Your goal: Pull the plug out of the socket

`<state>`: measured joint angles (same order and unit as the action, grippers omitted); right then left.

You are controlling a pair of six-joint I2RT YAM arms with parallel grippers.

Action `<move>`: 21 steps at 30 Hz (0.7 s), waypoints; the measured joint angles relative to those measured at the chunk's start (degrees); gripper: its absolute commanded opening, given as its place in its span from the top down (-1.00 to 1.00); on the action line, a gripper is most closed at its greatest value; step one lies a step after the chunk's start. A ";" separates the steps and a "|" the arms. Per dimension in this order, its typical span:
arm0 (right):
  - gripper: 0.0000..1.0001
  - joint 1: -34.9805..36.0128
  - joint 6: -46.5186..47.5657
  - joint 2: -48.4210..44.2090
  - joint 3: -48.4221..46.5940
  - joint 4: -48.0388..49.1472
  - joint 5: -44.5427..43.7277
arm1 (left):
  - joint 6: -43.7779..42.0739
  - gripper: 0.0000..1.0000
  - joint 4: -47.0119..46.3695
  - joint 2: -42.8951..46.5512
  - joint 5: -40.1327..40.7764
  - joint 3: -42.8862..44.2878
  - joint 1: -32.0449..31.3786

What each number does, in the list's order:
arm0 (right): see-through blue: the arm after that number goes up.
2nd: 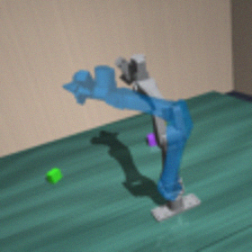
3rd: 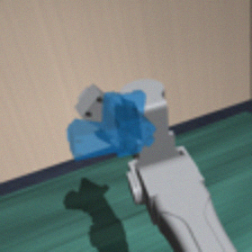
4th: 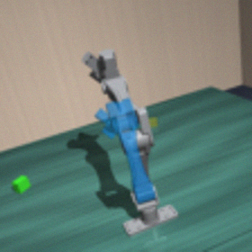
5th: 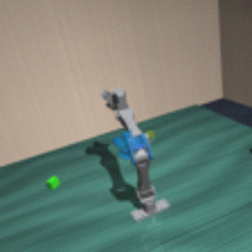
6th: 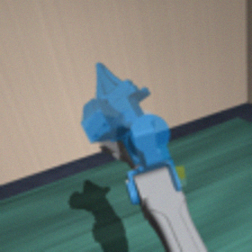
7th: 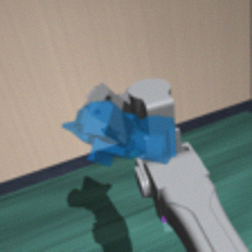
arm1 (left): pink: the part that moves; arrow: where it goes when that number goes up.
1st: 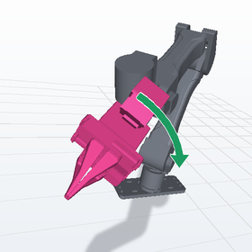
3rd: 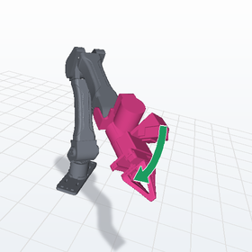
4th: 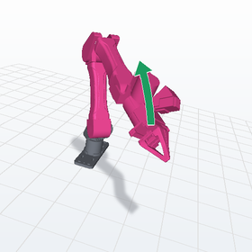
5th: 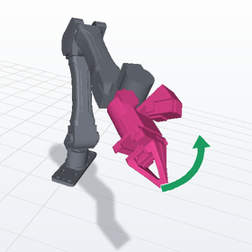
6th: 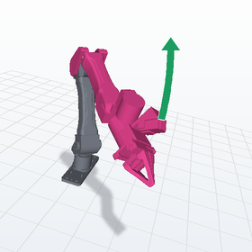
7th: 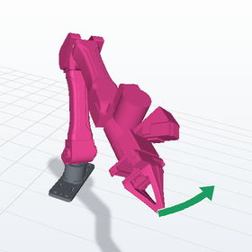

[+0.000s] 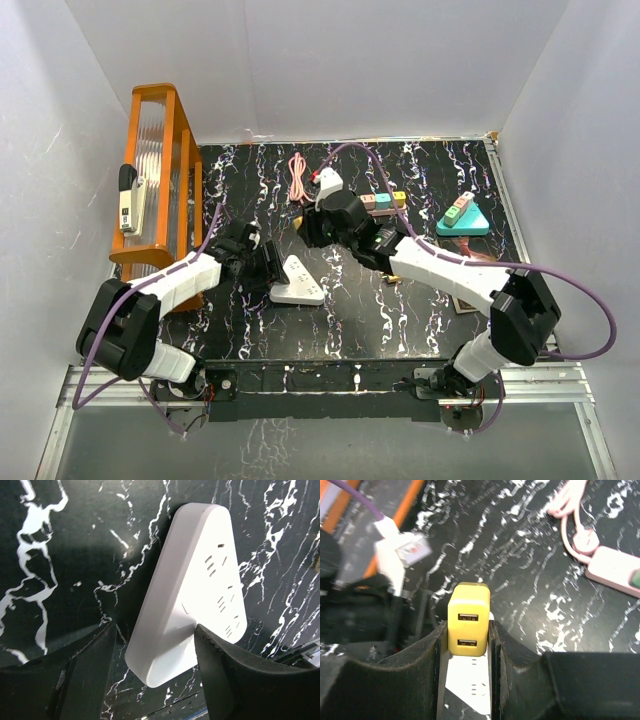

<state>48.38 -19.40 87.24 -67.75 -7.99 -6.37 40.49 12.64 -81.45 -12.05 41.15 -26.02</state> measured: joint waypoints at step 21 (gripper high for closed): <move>1.00 -34.97 -5.31 -24.65 28.37 -10.19 8.76 | -3.02 -0.42 5.84 3.52 0.87 5.14 0.00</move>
<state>13.41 -24.71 62.59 -39.38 -18.17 2.39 37.47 18.48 -77.93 -11.18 46.28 -26.02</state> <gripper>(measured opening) 0.299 0.701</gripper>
